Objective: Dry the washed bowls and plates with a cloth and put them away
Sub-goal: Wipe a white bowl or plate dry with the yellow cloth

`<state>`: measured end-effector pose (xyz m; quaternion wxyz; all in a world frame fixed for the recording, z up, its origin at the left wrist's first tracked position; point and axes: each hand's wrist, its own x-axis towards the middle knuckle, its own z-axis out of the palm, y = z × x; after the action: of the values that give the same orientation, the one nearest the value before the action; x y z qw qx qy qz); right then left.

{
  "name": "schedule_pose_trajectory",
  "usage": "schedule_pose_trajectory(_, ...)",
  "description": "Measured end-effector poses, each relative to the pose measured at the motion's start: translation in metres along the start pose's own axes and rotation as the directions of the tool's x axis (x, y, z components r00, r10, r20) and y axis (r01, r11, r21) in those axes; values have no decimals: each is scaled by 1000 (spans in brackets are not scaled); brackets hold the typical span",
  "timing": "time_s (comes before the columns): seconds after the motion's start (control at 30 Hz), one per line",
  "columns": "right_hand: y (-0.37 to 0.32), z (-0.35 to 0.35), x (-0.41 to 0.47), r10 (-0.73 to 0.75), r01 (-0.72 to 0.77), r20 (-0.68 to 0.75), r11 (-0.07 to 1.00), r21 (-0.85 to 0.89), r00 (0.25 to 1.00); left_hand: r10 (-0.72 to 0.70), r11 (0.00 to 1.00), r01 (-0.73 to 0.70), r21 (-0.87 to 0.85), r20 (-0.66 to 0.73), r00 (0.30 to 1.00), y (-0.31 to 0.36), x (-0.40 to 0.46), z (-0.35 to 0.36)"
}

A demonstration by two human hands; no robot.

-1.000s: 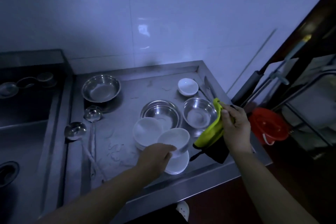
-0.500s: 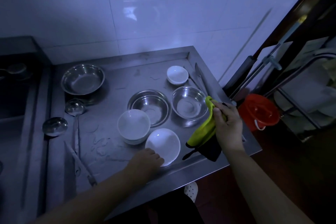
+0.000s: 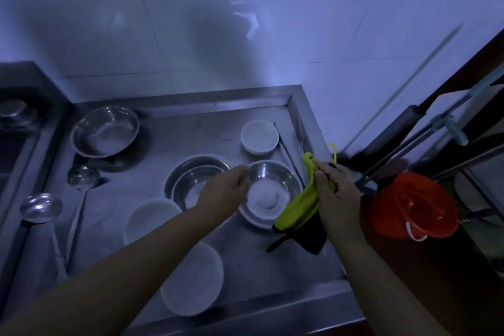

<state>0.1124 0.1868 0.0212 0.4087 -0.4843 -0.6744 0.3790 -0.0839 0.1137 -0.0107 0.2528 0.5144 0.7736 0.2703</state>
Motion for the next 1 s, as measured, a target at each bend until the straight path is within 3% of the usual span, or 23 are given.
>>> schedule_pose_trajectory(0.17,35,-13,67,-3,-3,93,998,61,996,-294,955,291,-62,-40,955,6,111,43)
schedule_pose_trajectory(0.3,61,-15,106,1,-14,134,995,96,991,-670,684,647,-336,62,740,-4,167,64)
schedule_pose_trajectory(0.37,73,-15,119,0,-16,157,994,106,988,-711,567,674,-473,131,690,-9,180,71)
schedule_pose_trajectory(0.57,93,-17,147,8,-29,213,995,99,977,-806,298,613,-732,151,572,-9,197,78)
schedule_pose_trajectory(0.7,90,-12,157,11,-43,276,993,108,961,-802,213,515,-830,152,578,-12,187,60)
schedule_pose_trajectory(0.83,71,1,160,-45,14,311,995,99,949,-731,158,348,-924,128,671,-14,163,24)
schedule_pose_trajectory(1.0,31,26,150,-91,18,386,982,188,918,-610,256,175,-951,-18,792,-4,107,-45)
